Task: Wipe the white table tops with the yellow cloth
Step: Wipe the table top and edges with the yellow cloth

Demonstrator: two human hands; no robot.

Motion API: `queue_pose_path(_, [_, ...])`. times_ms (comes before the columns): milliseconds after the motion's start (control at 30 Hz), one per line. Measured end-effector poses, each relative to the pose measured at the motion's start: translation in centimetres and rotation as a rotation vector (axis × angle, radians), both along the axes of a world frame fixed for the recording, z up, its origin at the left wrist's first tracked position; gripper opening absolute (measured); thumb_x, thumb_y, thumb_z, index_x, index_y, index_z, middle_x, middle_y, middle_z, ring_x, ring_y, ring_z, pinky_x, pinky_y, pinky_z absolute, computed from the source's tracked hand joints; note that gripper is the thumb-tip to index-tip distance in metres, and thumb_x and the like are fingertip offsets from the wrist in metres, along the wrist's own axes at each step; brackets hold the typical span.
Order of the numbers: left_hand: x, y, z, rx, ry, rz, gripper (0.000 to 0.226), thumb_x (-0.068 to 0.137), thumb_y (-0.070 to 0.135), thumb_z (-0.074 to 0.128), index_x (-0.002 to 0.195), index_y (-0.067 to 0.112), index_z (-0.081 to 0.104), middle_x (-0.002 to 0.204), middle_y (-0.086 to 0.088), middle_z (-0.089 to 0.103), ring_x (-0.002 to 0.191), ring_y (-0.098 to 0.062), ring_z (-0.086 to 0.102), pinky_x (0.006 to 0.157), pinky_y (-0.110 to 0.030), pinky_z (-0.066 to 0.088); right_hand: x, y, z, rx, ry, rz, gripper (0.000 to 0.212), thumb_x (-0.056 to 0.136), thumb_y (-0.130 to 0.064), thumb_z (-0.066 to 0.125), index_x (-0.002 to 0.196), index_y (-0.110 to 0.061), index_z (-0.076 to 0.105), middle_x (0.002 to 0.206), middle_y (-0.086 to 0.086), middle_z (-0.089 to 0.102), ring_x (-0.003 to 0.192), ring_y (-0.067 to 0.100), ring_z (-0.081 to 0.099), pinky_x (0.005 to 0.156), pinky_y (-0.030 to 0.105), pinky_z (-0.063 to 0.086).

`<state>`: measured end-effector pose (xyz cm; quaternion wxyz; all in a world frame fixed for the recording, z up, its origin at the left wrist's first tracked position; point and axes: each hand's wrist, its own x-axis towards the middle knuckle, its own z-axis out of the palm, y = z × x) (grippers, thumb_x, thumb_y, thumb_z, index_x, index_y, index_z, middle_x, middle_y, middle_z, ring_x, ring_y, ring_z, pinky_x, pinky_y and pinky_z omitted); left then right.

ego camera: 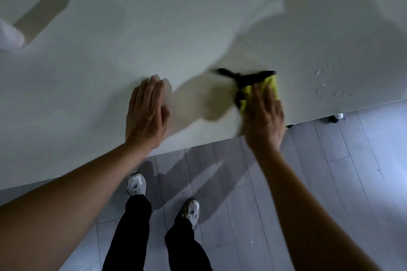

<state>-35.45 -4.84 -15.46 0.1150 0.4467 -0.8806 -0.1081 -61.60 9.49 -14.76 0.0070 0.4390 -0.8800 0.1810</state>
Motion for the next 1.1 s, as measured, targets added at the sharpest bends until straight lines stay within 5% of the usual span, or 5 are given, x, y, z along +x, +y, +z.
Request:
queue_pose_path(233, [-0.8,-0.4,-0.3,-0.008,-0.020,0.039,0.061,0.107,0.031,0.027,0.164,0.009,0.026,0.173,-0.013,0.020,0.161,-0.031,0.015,0.132,-0.044,0.008,-3.1,-0.6,0.2,0.124,-0.086,-0.269,0.066,0.103,-0.041,0.044,0.160,-0.035,0.010,0.168,0.006,0.013,0.154,0.025,0.014,0.123,0.046,0.021])
queue_pose_path(600, [-0.9,-0.8,-0.2,0.009,0.034,0.051,0.062,0.104,0.028,0.032,0.162,0.005,0.032,0.170,-0.016,0.029,0.159,-0.034,0.023,0.130,-0.050,0.019,9.5,-6.1,-0.2,0.029,-0.024,0.485,0.050,0.104,-0.040,0.043,0.153,-0.031,0.038,0.162,0.002,0.031,0.152,0.023,0.024,0.124,0.048,0.020])
queue_pose_path(733, [-0.9,-0.6,-0.2,-0.009,0.038,0.026,0.061,0.104,0.026,0.031,0.161,0.005,0.034,0.170,-0.015,0.029,0.159,-0.033,0.023,0.129,-0.050,0.019,2.5,-4.8,-0.6,-0.010,-0.016,0.173,0.059,0.100,-0.030,0.057,0.155,-0.031,0.034,0.161,0.007,0.032,0.149,0.027,0.029,0.120,0.045,0.030])
queue_pose_path(867, [-1.0,-0.7,-0.3,-0.008,0.044,0.048,0.059,0.106,0.025,0.030,0.161,0.006,0.034,0.171,-0.013,0.028,0.159,-0.031,0.022,0.131,-0.047,0.016,-4.6,-4.0,-0.2,0.065,-0.059,-0.109,0.059,0.104,-0.050,0.036,0.159,-0.030,0.023,0.165,0.009,0.023,0.152,0.026,0.022,0.121,0.043,0.025])
queue_pose_path(1100, [-1.0,-0.7,-0.6,-0.013,0.116,0.073,0.058,0.106,0.022,0.033,0.160,0.001,0.034,0.170,-0.017,0.029,0.159,-0.032,0.024,0.130,-0.049,0.018,0.9,-6.7,0.0,0.073,-0.104,-0.198,0.058,0.106,-0.048,0.031,0.160,-0.031,0.017,0.167,0.008,0.018,0.153,0.027,0.018,0.122,0.046,0.021])
